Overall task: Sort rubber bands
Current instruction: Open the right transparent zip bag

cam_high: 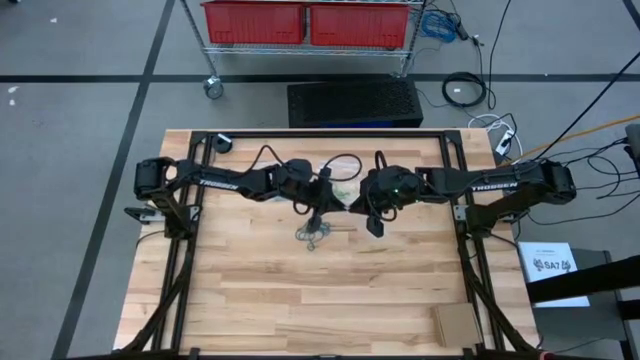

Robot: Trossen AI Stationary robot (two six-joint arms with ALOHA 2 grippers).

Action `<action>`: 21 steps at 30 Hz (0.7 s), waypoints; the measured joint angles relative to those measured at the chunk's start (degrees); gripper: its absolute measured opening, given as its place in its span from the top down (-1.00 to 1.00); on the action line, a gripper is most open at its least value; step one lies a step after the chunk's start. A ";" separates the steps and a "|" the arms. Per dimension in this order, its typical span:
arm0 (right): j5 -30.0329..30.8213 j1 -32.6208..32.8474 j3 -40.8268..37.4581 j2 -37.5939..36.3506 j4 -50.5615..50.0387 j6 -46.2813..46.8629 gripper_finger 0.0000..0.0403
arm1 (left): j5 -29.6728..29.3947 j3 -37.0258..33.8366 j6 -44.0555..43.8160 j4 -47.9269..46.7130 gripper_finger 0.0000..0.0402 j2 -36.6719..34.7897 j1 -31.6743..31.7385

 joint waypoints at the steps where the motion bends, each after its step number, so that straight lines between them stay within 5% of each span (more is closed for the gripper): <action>1: 0.00 0.20 0.00 0.00 -0.03 0.00 0.99 | 0.01 0.00 -0.18 0.01 0.88 0.00 0.04; 21: -0.07 0.34 -0.01 0.00 -0.83 -1.03 1.00 | 8.88 0.00 -0.31 0.26 0.77 0.00 -0.08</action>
